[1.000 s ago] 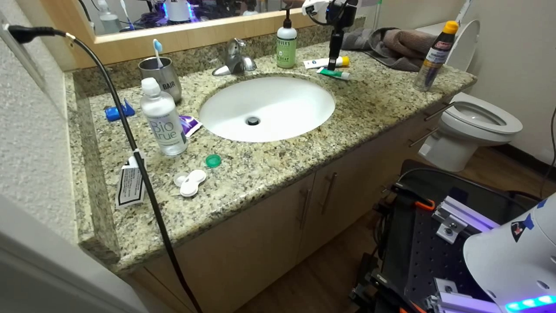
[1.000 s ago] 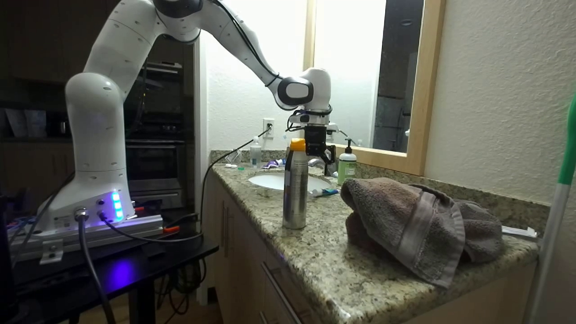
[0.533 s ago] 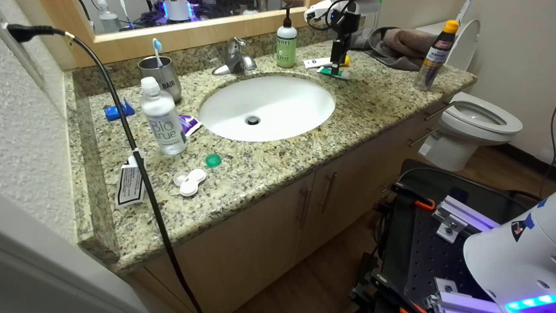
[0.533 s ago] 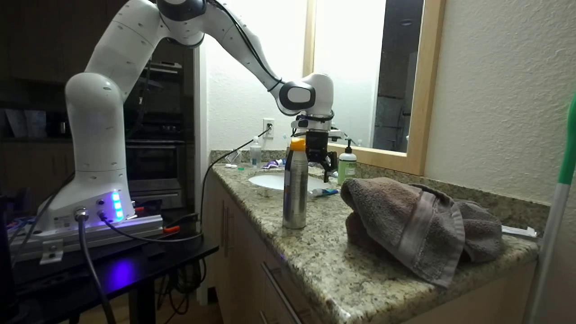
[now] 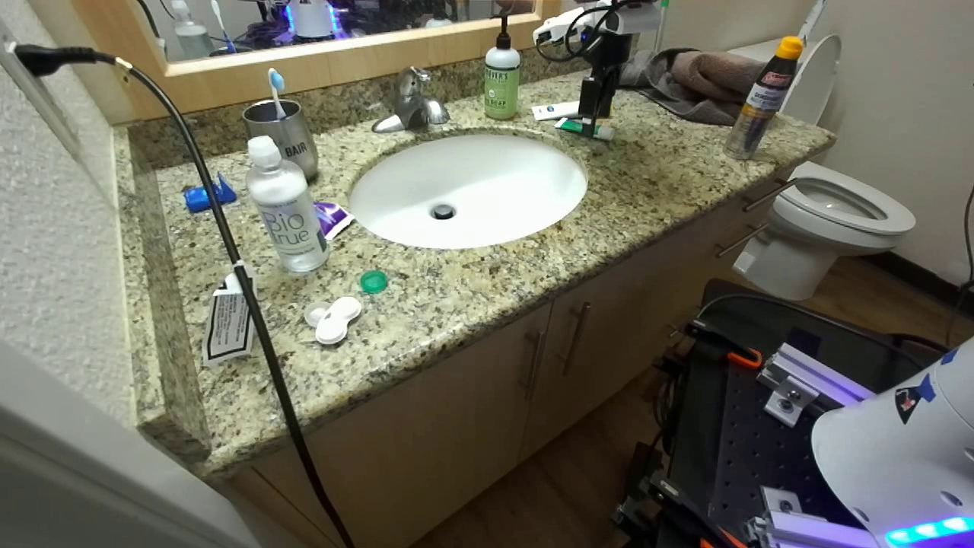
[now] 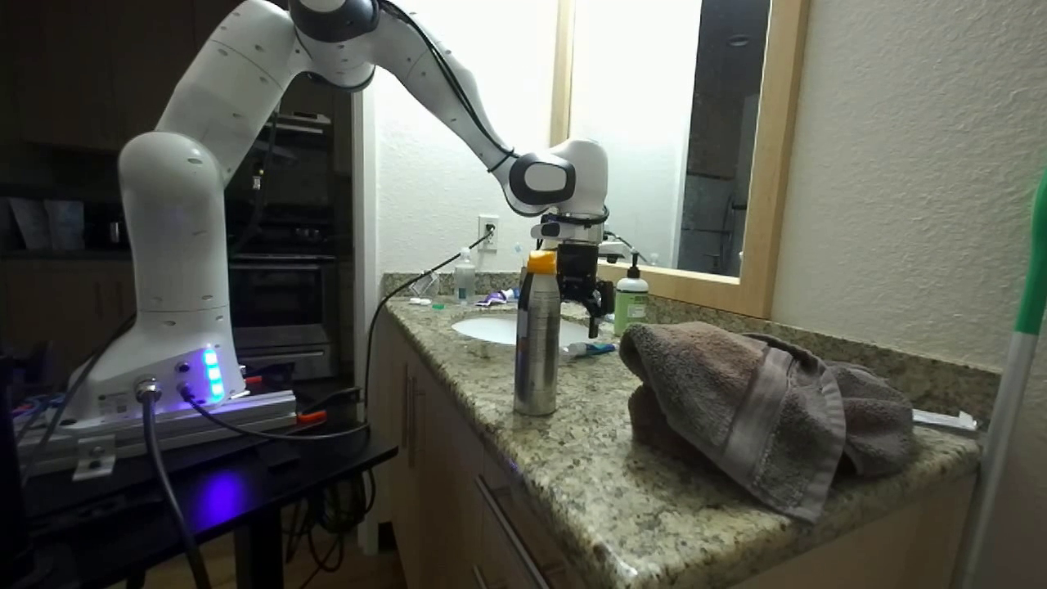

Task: Move the tubes forward

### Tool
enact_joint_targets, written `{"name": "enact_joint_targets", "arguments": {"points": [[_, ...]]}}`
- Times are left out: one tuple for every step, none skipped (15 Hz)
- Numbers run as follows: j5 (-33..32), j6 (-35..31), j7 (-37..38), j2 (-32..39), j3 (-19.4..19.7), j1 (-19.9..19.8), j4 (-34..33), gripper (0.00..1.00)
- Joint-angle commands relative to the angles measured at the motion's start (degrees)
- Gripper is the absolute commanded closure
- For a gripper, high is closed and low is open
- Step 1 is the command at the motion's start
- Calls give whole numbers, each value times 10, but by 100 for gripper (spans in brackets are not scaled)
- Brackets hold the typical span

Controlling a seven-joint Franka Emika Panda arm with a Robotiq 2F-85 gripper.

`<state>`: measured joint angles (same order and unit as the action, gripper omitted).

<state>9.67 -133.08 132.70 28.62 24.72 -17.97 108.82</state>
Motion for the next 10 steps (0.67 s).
{"name": "enact_joint_targets", "arguments": {"points": [[-5, 6, 58, 45, 9, -11, -37, 0], [-6, 5, 74, 53, 11, -11, -40, 0], [-9, 9, 85, 60, 12, -12, -45, 0], [-7, 2, 64, 38, 4, -12, -23, 0], [-7, 2, 73, 47, 5, -13, -28, 0], [-7, 2, 78, 53, 6, -14, -32, 25], [-5, 6, 77, 52, 5, -15, -33, 27], [-5, 8, 76, 51, 4, -15, -35, 33], [-5, 8, 76, 48, 3, -14, -33, 41], [-5, 9, 76, 47, 2, -14, -34, 50]]}}
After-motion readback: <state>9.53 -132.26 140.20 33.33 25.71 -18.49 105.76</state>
